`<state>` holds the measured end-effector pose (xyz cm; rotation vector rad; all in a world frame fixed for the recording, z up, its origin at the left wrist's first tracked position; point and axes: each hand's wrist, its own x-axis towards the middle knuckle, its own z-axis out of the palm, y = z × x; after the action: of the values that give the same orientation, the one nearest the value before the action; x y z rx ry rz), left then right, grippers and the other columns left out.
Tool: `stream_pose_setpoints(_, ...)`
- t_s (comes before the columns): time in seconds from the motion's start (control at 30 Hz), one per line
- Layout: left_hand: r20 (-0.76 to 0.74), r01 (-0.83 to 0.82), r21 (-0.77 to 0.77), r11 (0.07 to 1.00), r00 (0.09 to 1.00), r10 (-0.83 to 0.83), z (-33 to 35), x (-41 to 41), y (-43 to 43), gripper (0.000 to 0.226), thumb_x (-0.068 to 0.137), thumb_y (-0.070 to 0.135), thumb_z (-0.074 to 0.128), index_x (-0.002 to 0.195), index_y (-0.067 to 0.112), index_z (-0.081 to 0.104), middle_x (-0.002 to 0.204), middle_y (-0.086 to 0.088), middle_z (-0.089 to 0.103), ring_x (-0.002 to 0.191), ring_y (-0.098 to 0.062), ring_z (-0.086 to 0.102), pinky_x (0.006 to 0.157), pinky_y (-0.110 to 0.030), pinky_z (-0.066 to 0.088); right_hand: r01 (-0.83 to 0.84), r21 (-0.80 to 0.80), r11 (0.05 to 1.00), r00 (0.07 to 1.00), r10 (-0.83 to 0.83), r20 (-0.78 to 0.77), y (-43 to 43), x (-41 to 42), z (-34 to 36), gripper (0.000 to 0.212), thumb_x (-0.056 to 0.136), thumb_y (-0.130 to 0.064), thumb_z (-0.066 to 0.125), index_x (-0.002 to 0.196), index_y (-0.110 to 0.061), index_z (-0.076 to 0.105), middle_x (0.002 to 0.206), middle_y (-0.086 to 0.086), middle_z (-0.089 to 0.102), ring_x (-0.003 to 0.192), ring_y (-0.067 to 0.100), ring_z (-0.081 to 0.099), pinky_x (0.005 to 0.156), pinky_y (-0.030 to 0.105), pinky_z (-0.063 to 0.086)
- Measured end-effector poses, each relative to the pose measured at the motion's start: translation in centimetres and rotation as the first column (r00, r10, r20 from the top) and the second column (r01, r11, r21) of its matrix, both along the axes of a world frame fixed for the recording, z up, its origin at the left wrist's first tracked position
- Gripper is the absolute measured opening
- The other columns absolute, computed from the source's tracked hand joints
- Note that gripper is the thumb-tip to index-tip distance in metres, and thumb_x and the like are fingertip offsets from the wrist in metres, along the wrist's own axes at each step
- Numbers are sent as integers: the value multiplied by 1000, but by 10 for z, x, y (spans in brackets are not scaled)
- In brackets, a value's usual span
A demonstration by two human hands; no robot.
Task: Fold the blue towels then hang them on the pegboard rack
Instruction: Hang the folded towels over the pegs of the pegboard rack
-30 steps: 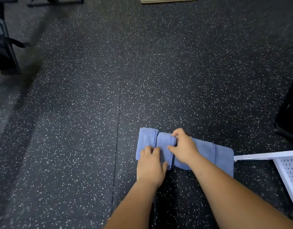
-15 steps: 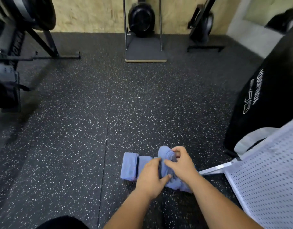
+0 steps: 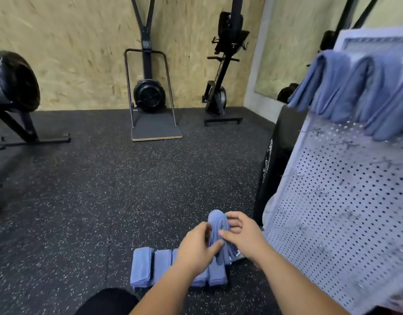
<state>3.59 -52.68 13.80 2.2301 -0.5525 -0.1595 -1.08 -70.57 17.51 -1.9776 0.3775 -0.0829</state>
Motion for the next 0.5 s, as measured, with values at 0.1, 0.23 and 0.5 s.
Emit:
stream_pose_setpoints(0.1, 28, 36, -42, 999, 999, -34, 18, -10, -14, 31, 92, 58, 68, 110, 39, 52, 97, 17, 66, 84, -8, 64, 75, -35, 56, 29, -3, 1000, 999, -29, 34, -14, -18, 13, 52, 81, -20, 87, 128, -32, 67, 118, -9, 77, 103, 10, 76, 95, 44, 62)
stream_pose_setpoints(0.23, 36, 60, -108, 992, 998, -56, 38, -21, -34, 21, 93, 53, 61, 109, 40, 56, 96, 17, 71, 85, -6, 68, 79, -43, 60, 97, -38, 995, 990, -92, 105, -26, -41, 34, 49, 85, -11, 86, 127, -31, 70, 114, -10, 77, 101, 8, 75, 96, 40, 62)
stream_pose_setpoints(0.5, 80, 119, -251, 960, 991, -102, 86, -29, -76, 9, 101, 32, 58, 103, 39, 62, 91, 16, 71, 81, 0, 65, 75, -33, 56, 257, -138, 956, 941, -215, 263, -43, -68, 71, 49, 99, -19, 71, 141, -41, 61, 128, -20, 66, 110, -6, 62, 93, 16, 50)
